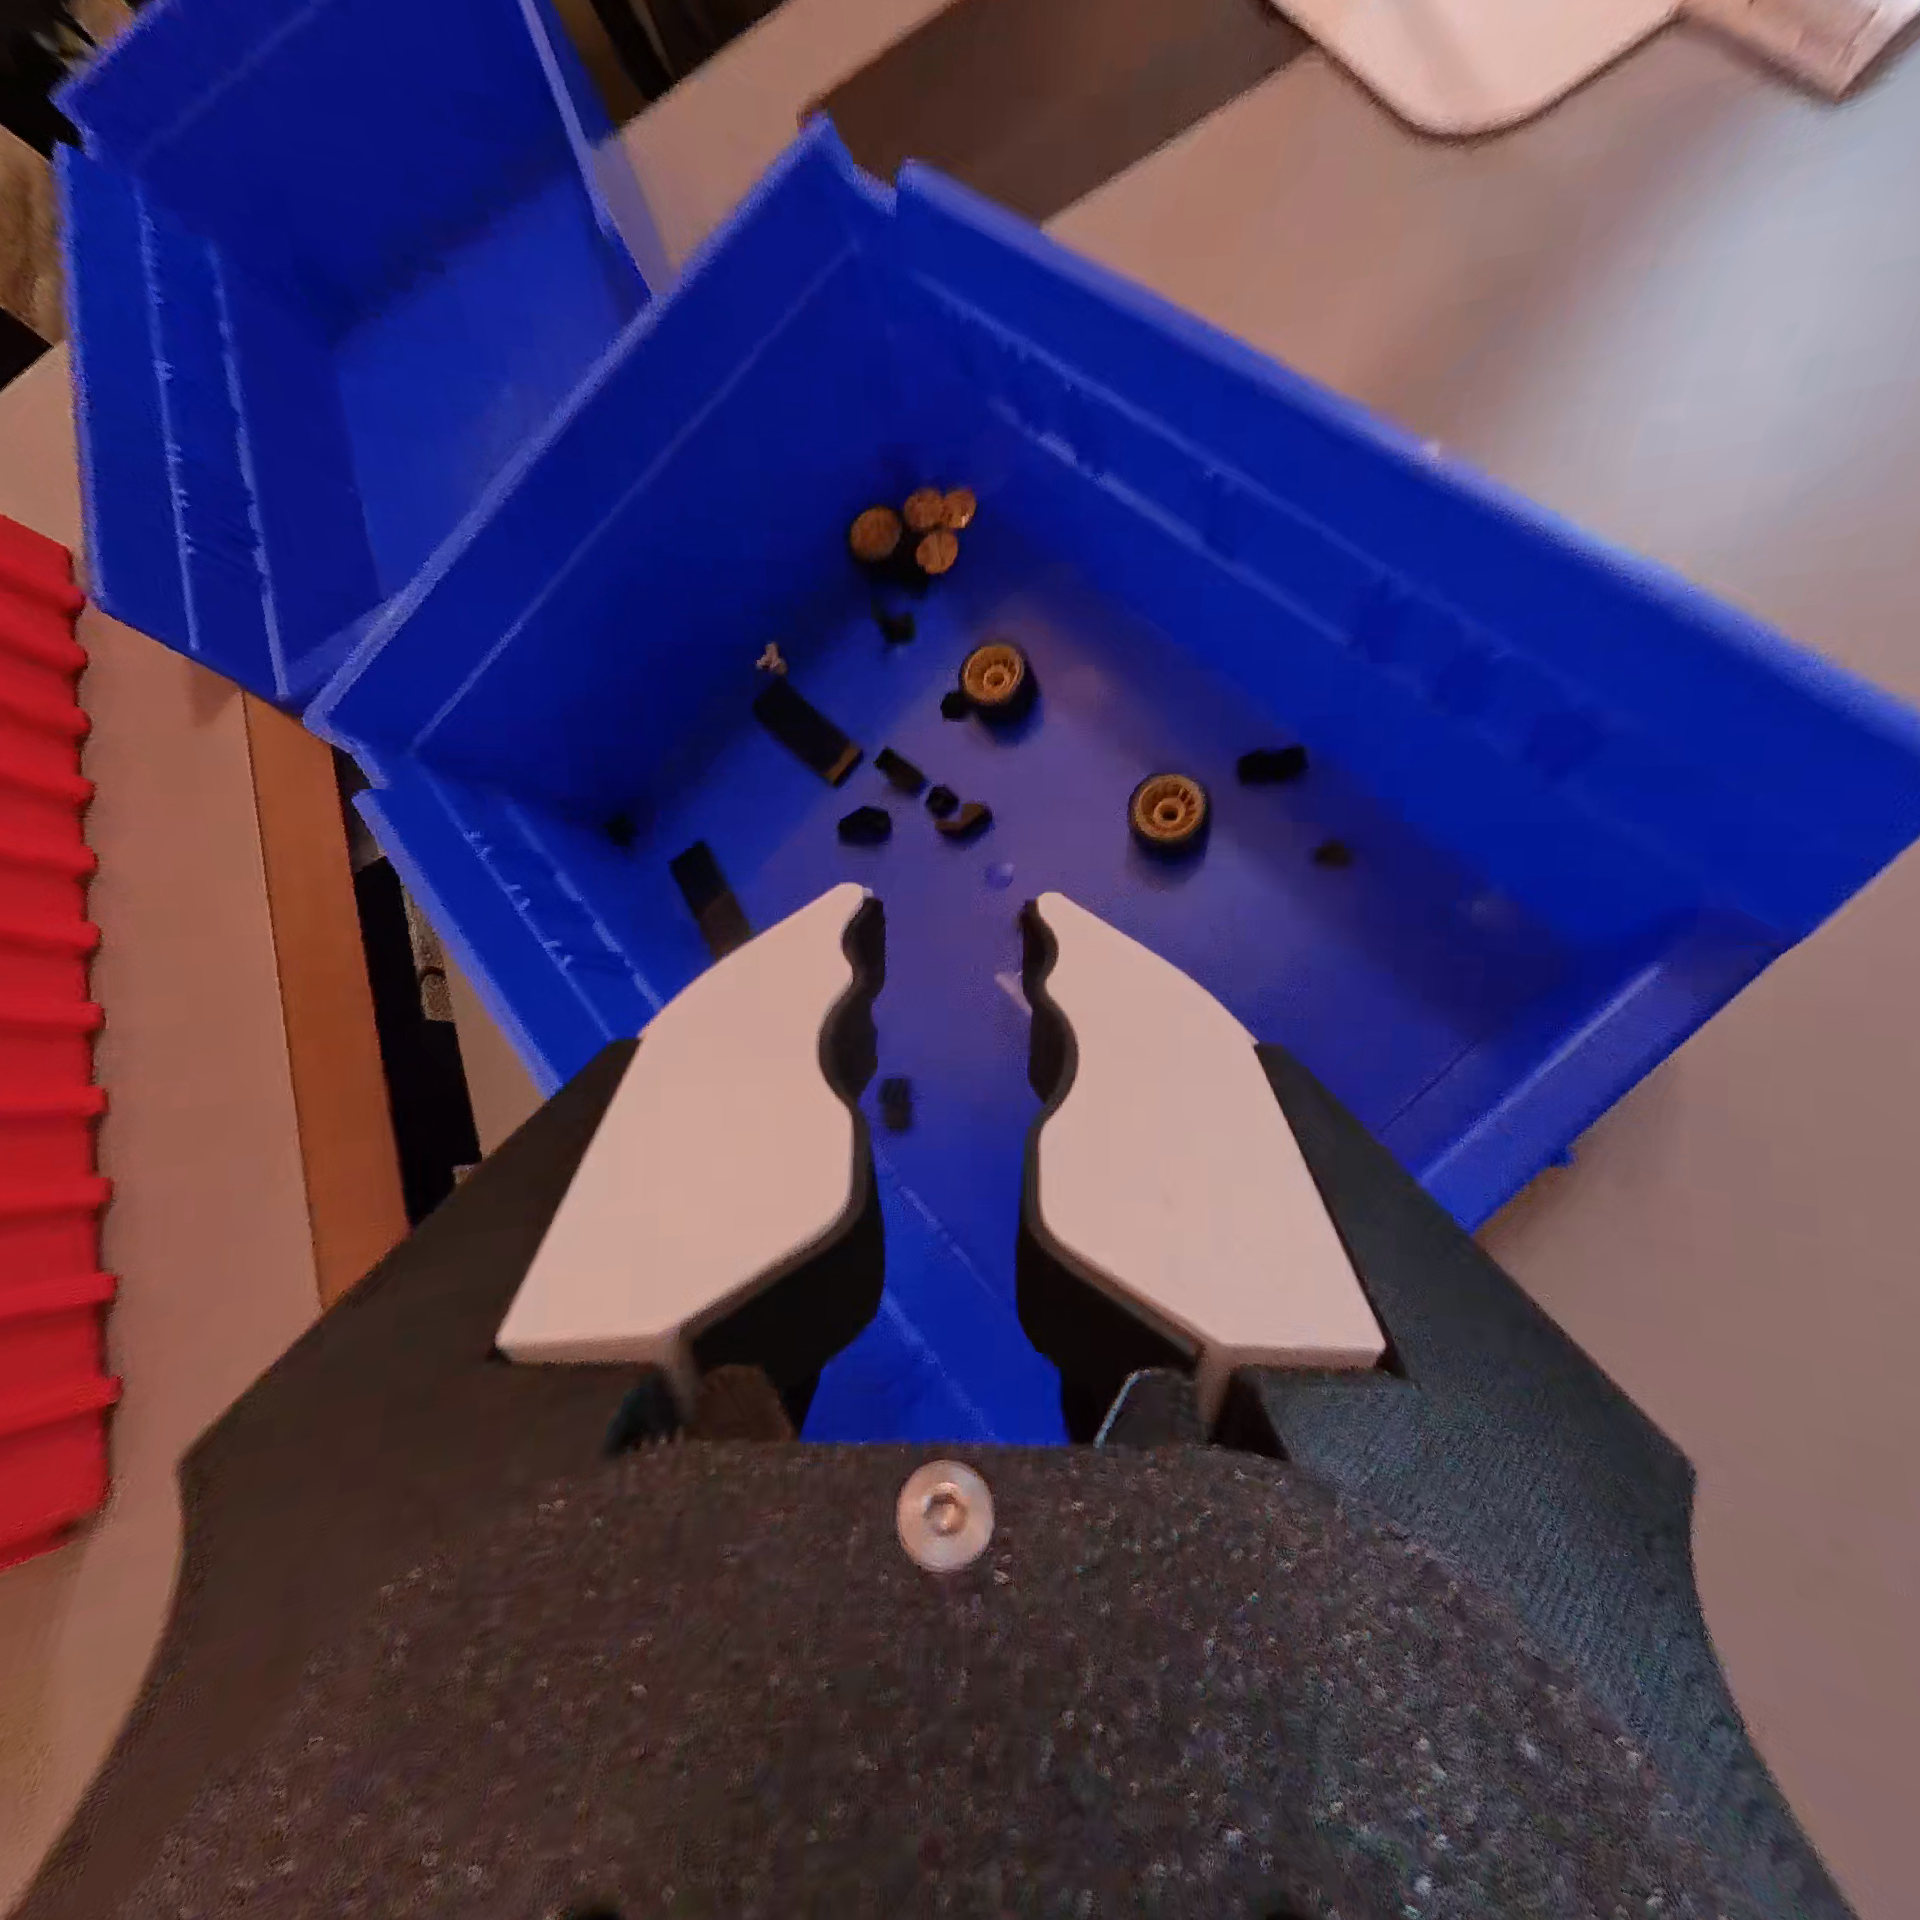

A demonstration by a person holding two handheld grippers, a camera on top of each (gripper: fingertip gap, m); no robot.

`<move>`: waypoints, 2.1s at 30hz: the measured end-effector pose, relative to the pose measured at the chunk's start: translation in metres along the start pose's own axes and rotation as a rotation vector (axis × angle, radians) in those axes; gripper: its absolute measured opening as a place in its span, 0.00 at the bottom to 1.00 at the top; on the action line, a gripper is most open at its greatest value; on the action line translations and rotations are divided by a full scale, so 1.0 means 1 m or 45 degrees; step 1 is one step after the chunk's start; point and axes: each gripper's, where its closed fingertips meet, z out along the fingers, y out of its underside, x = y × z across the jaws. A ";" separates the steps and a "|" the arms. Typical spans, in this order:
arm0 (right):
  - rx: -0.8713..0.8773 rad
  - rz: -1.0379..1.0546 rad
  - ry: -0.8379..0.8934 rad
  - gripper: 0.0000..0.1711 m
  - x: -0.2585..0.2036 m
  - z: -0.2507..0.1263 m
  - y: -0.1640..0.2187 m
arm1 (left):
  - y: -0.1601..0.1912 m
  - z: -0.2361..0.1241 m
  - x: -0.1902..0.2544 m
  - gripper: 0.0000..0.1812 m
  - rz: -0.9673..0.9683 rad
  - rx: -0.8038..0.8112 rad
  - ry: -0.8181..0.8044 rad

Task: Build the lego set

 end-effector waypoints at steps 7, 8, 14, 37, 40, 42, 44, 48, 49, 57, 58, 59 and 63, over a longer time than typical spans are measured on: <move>0.005 0.018 0.062 0.16 0.008 -0.004 0.007 | 0.029 0.017 -0.027 0.13 0.196 -0.266 0.069; 0.003 0.017 0.066 0.16 0.008 -0.004 0.008 | 0.030 0.019 -0.028 0.13 0.213 -0.284 0.093; 0.031 -0.008 0.133 0.14 0.015 -0.006 0.004 | 0.041 0.032 -0.032 0.15 0.403 -0.419 0.201; 0.051 0.079 0.203 0.13 0.030 -0.007 0.006 | 0.097 0.080 -0.034 0.21 0.737 -1.223 0.475; 0.040 0.085 0.204 0.13 0.031 -0.005 0.008 | 0.099 0.080 -0.032 0.19 0.714 -1.271 0.509; 0.035 0.087 0.206 0.13 0.032 -0.005 0.009 | 0.099 0.081 -0.033 0.17 0.725 -1.287 0.509; 0.033 0.091 0.208 0.13 0.033 -0.004 0.010 | 0.099 0.081 -0.035 0.16 0.740 -1.301 0.511; 0.037 0.092 0.213 0.13 0.034 -0.005 0.010 | 0.099 0.081 -0.036 0.14 0.731 -1.306 0.540; 0.039 0.090 0.215 0.13 0.034 -0.005 0.010 | 0.098 0.082 -0.035 0.14 0.723 -1.290 0.546; 0.032 0.089 0.244 0.13 0.040 -0.010 0.010 | 0.047 0.056 -0.029 0.14 0.685 -0.909 0.465; 0.036 0.091 0.252 0.13 0.041 -0.012 0.009 | 0.030 0.046 -0.023 0.14 0.697 -0.812 0.444; 0.043 0.097 0.258 0.13 0.042 -0.013 0.008 | 0.012 0.034 -0.013 0.14 0.717 -0.706 0.429; 0.071 0.142 0.293 0.13 0.045 -0.017 0.002 | -0.063 -0.021 0.059 0.14 0.828 -0.212 0.426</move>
